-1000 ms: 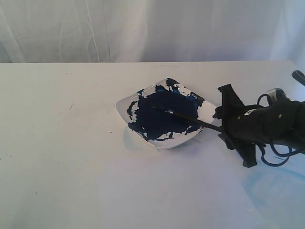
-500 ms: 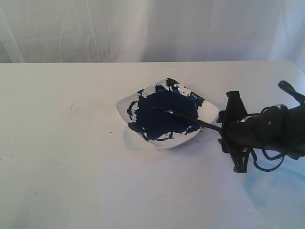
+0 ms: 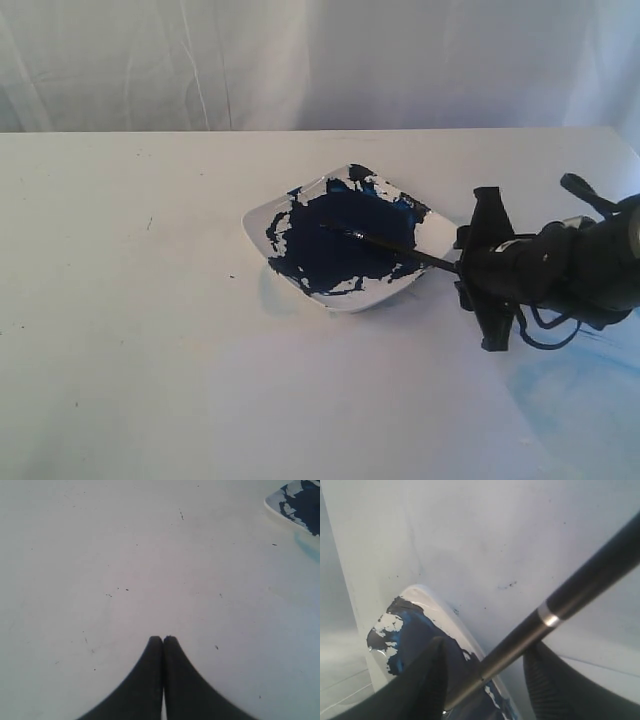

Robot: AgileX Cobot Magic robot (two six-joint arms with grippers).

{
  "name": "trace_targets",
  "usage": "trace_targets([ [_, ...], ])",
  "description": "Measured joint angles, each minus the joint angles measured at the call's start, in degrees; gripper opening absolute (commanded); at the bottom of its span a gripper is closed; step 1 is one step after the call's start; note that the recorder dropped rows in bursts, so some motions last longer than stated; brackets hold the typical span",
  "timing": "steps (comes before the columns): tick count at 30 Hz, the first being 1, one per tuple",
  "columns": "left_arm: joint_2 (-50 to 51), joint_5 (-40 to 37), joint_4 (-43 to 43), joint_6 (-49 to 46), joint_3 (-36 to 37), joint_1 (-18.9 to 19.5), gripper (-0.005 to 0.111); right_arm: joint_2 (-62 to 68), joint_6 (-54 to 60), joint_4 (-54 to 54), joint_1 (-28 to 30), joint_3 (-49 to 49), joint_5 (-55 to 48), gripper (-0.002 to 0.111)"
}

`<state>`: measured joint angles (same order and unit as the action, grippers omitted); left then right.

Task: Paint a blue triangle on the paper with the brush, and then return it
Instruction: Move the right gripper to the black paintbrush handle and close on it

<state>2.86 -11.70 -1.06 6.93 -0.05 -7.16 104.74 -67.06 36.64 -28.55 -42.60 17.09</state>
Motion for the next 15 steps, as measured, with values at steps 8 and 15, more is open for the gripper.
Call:
trace_targets([
  [8, 0.0, 0.0, 0.0, 0.0, 0.0, 0.0, 0.0, 0.7, -2.3, 0.0, 0.0, -0.7, -0.2, 0.04],
  [15, 0.0, 0.0, 0.0, 0.0, 0.0, 0.0, 0.0, 0.7, -3.5, 1.3, 0.0, -0.7, -0.2, 0.037],
])
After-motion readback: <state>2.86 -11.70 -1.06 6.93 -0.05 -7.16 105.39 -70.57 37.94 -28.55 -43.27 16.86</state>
